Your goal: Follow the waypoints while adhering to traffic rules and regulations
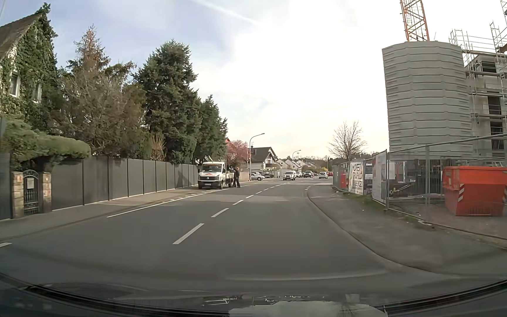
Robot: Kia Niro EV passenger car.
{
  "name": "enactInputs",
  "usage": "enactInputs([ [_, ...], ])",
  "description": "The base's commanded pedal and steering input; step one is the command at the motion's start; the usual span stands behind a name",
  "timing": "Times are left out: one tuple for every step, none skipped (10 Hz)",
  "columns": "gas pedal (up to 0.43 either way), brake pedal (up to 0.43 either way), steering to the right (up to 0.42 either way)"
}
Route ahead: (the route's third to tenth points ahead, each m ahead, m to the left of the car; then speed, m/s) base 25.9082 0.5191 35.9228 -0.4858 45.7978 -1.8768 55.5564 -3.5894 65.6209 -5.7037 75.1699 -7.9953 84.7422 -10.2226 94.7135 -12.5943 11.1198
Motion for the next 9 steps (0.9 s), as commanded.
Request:
enactInputs([
  [0.110,0.000,0.010],
  [0.110,0.000,0.010],
  [0.110,0.000,0.010],
  [0.110,0.000,0.010],
  [0.110,0.000,0.009],
  [0.110,0.000,0.009],
  [0.110,0.000,0.009],
  [0.110,0.000,0.009],
  [0.110,0.000,0.009],
])
